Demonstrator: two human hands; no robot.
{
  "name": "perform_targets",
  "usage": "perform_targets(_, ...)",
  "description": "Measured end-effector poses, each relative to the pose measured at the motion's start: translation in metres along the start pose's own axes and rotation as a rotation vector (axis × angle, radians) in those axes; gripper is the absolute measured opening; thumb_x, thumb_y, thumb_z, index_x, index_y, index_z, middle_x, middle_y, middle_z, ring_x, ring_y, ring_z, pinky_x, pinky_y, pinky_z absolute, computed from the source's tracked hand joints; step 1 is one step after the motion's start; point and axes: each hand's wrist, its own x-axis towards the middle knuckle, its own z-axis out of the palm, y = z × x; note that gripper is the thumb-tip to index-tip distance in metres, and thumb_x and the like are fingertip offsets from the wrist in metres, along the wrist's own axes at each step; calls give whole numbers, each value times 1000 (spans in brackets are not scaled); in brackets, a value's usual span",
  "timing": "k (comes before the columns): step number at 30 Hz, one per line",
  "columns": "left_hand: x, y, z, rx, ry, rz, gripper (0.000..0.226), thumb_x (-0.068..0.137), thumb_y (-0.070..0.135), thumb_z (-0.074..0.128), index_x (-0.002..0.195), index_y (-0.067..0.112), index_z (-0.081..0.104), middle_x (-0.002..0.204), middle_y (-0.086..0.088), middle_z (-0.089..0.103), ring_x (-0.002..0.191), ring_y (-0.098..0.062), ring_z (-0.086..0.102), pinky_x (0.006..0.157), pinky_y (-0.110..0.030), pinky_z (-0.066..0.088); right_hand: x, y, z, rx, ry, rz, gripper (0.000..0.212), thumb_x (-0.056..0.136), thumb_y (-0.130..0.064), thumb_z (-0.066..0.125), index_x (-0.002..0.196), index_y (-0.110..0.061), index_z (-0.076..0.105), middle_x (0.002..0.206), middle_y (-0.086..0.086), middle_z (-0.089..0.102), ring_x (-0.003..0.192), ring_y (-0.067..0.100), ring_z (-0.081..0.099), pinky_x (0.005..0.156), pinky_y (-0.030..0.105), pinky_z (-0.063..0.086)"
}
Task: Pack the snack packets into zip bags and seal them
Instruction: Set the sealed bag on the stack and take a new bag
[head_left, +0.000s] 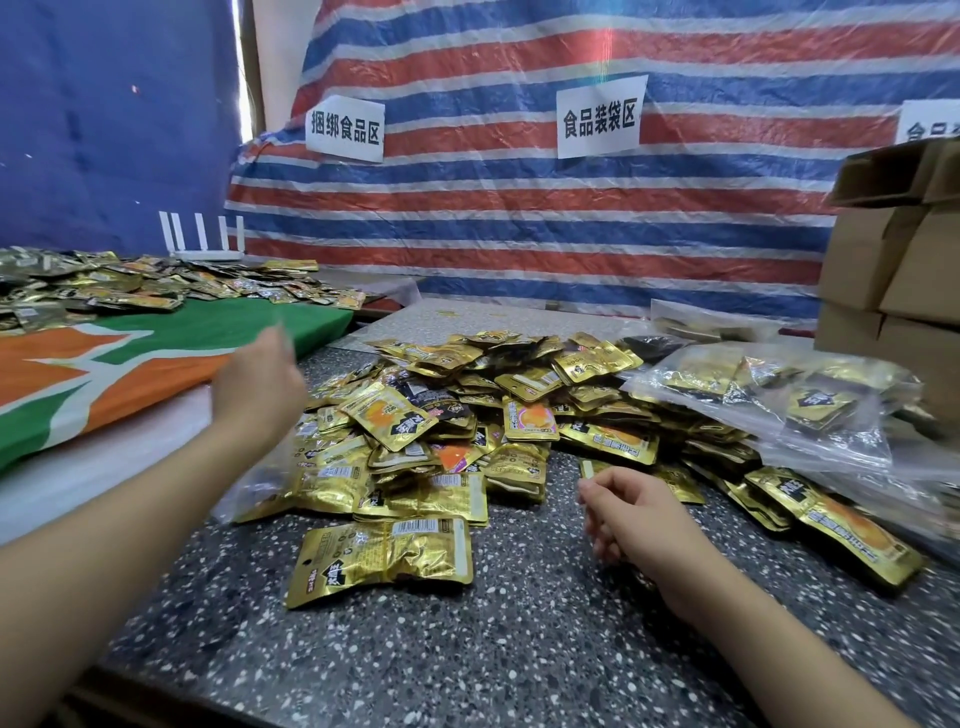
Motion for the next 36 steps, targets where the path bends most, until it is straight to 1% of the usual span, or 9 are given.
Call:
perform_targets(3,-18,68,0,-265,71,208,21,102,9,42,115,1,57,65,-7,56,55,-26,55,46,-37,47,1,1,-1,27,-4,10,27,100,-27,57,87,-5,64,59,-1,64,48,14,58,45,23,42)
perform_targets(7,-73,153,5,-580,28,559,35,101,10,41,133,11,54,64,14,54,42,-6,38,41,-13,29,2,-5,-6,219,12,73,42,100,-45,49,88,-6,63,58,0,62,47,14,56,43,24,41)
perform_targets(10,-121,184,22,-645,-150,692,43,99,12,44,141,13,50,91,-6,70,60,-7,43,55,-15,36,5,-11,-12,552,65,124,59,99,-59,36,90,-6,60,62,5,62,50,18,59,44,26,44)
perform_targets(14,-154,185,45,-627,-524,784,49,97,14,45,146,24,46,131,0,63,112,-12,60,93,-33,50,7,-9,-25,751,150,148,72,99,-67,26,104,-3,59,89,17,74,77,32,73,61,39,60)
perform_targets(18,-151,175,50,-649,-717,797,47,102,23,41,147,36,40,144,16,51,128,-1,48,107,-32,43,8,-9,-32,752,206,215,63,99,-63,35,111,-6,58,96,21,74,69,28,73,50,31,57)
perform_targets(22,-151,169,49,-548,-777,807,47,102,37,38,149,37,35,150,20,41,136,2,37,113,-33,36,9,-10,-35,655,274,290,28,101,-32,50,100,-6,60,82,12,70,67,25,68,50,29,54)
perform_targets(26,-153,168,45,-561,-813,720,76,87,79,28,149,36,33,150,19,40,133,6,36,112,-26,33,7,-12,-39,678,321,271,16,98,-18,54,98,-4,62,85,13,66,73,26,63,53,32,55)
perform_targets(32,-151,173,39,-715,-819,509,77,88,77,14,141,31,47,137,14,54,116,6,49,99,-21,39,-1,-30,-50,769,276,-73,28,105,-25,42,107,-11,66,88,5,64,81,18,59,71,32,53)
perform_targets(36,-150,174,35,-793,-765,445,56,95,65,22,124,30,55,113,15,63,102,5,55,92,-28,48,-12,-33,-42,308,513,-454,24,100,-35,48,102,-30,71,89,-2,65,86,19,61,81,37,55)
